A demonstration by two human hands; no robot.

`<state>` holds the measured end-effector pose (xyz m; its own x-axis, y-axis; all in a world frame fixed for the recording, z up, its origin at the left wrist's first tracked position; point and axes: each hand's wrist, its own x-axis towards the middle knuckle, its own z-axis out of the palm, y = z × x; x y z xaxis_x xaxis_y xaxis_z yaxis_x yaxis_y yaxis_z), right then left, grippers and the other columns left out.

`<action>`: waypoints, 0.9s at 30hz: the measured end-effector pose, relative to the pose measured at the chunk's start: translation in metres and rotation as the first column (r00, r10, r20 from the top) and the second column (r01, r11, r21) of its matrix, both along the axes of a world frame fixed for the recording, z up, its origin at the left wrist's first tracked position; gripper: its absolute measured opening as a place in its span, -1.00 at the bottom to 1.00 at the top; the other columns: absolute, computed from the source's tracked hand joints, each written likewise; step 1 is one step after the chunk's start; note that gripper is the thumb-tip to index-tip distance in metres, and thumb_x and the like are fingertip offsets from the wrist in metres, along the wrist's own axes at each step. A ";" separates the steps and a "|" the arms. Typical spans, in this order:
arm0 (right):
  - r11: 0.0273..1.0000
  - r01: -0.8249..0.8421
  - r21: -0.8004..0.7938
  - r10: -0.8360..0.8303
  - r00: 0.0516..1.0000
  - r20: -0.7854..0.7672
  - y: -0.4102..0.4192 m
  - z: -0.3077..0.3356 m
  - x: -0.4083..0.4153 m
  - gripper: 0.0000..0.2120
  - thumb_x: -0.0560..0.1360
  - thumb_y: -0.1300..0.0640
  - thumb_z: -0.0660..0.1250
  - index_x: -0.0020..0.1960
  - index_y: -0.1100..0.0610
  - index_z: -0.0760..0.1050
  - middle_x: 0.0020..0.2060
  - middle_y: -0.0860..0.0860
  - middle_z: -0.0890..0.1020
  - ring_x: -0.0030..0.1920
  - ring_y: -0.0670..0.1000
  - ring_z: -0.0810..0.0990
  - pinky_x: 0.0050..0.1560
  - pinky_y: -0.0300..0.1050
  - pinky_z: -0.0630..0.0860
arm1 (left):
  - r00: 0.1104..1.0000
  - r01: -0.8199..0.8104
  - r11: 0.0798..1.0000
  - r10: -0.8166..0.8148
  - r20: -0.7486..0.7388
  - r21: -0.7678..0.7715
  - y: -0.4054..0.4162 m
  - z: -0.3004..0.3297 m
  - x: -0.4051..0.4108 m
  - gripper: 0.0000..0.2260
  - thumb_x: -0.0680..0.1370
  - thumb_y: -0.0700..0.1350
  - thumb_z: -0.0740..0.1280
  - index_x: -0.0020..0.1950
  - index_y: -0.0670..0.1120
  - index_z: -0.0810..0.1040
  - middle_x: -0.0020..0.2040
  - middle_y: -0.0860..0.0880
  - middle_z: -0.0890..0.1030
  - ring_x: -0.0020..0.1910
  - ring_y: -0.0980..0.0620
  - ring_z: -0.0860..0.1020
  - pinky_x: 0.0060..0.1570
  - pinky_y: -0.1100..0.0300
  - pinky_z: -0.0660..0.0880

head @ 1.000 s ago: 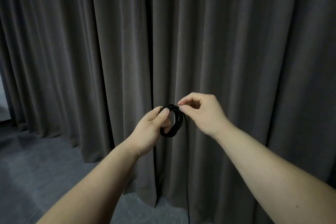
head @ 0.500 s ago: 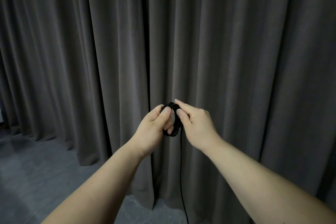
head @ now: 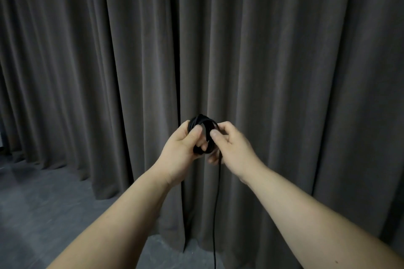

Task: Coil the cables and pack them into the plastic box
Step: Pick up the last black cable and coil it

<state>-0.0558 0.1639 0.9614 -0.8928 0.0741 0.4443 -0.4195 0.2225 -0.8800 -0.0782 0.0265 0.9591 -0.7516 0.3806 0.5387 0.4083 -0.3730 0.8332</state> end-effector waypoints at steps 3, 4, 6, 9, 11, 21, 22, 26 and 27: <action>0.998 -0.034 -0.053 0.038 0.997 0.070 0.001 -0.011 0.000 -0.83 0.56 0.34 0.17 -0.05 0.08 0.32 -0.30 0.13 0.55 -0.45 0.09 0.53 -0.49 -0.27 0.41 | 0.989 -0.081 0.988 0.063 0.131 0.134 -0.003 0.006 0.001 -0.80 0.65 -0.14 0.16 -0.18 -0.07 0.35 -0.40 0.05 0.35 -0.40 0.09 0.38 -0.20 0.12 0.38; 0.994 -0.046 -0.099 0.055 0.995 0.084 0.003 -0.014 0.000 -0.79 0.54 0.41 0.16 -0.07 0.11 0.32 -0.32 0.14 0.53 -0.45 0.08 0.50 -0.47 -0.25 0.43 | 0.982 -0.099 0.983 0.071 0.174 0.157 -0.006 0.007 0.000 -0.78 0.67 -0.15 0.13 -0.18 -0.04 0.36 -0.41 0.06 0.35 -0.41 0.11 0.36 -0.19 0.13 0.35; 0.985 -0.044 -0.166 0.059 0.995 0.083 0.007 -0.017 0.000 -0.78 0.52 0.46 0.15 -0.10 0.15 0.36 -0.35 0.14 0.51 -0.45 0.05 0.47 -0.42 -0.18 0.49 | 0.973 -0.122 0.978 0.086 0.212 0.166 -0.011 0.009 -0.003 -0.77 0.67 -0.16 0.11 -0.18 -0.03 0.35 -0.42 0.07 0.32 -0.43 0.12 0.34 -0.17 0.12 0.31; 0.985 0.047 -0.164 -0.045 0.999 0.017 0.011 -0.013 -0.003 -0.81 0.53 0.42 0.22 -0.15 0.17 0.44 -0.37 0.10 0.55 -0.48 -0.02 0.48 -0.43 -0.17 0.49 | 0.973 -0.122 0.982 0.090 0.213 0.142 -0.015 0.009 -0.005 -0.76 0.67 -0.16 0.10 -0.20 -0.03 0.30 -0.42 0.06 0.29 -0.43 0.11 0.31 -0.19 0.13 0.26; 0.983 0.112 -0.144 -0.116 0.993 -0.020 0.010 -0.005 -0.006 -0.82 0.54 0.36 0.25 -0.17 0.14 0.47 -0.38 0.08 0.58 -0.50 -0.03 0.46 -0.48 -0.17 0.46 | 0.980 -0.087 0.991 0.066 0.186 0.106 -0.013 0.009 -0.004 -0.75 0.67 -0.16 0.10 -0.21 -0.03 0.27 -0.41 0.05 0.27 -0.42 0.11 0.30 -0.23 0.15 0.23; 0.974 0.159 0.159 -0.148 0.986 -0.078 -0.001 -0.013 -0.009 -0.74 0.51 0.28 0.30 -0.19 -0.07 0.48 -0.39 0.01 0.60 -0.49 -0.09 0.49 -0.38 -0.19 0.43 | 0.983 -0.117 0.987 0.099 0.157 0.107 -0.005 0.012 -0.006 -0.74 0.68 -0.17 0.08 -0.21 -0.04 0.28 -0.42 0.07 0.30 -0.41 0.11 0.31 -0.23 0.17 0.30; 0.978 0.139 0.153 -0.132 0.990 -0.058 -0.001 -0.015 -0.008 -0.74 0.51 0.29 0.31 -0.17 -0.08 0.48 -0.41 -0.02 0.59 -0.48 -0.08 0.51 -0.38 -0.17 0.45 | 0.980 -0.139 0.984 0.120 0.161 0.110 -0.005 0.011 -0.007 -0.74 0.68 -0.17 0.09 -0.21 -0.04 0.28 -0.42 0.07 0.30 -0.41 0.11 0.31 -0.21 0.16 0.31; 0.985 0.080 0.154 -0.087 0.996 0.036 -0.002 -0.024 -0.005 -0.76 0.49 0.32 0.31 -0.16 -0.02 0.46 -0.42 -0.03 0.59 -0.45 -0.03 0.54 -0.36 -0.13 0.50 | 0.954 -0.257 0.953 0.224 0.200 0.162 -0.007 0.011 -0.012 -0.73 0.68 -0.16 0.10 -0.23 -0.03 0.29 -0.43 0.07 0.32 -0.42 0.12 0.34 -0.20 0.14 0.30; 0.985 0.066 0.161 -0.077 0.995 0.062 -0.002 -0.027 -0.005 -0.76 0.48 0.34 0.30 -0.16 0.00 0.45 -0.42 -0.03 0.60 -0.44 -0.02 0.55 -0.35 -0.11 0.51 | 0.945 -0.292 0.942 0.259 0.199 0.164 -0.008 0.013 -0.014 -0.74 0.68 -0.16 0.10 -0.22 -0.03 0.28 -0.43 0.07 0.32 -0.41 0.11 0.33 -0.20 0.15 0.31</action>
<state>-0.0604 0.1614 0.9344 -0.9160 0.0726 0.3945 -0.3383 0.3885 -0.8571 -0.0917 0.0187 0.9718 -0.9000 0.0491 0.4332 0.3740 -0.4237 0.8250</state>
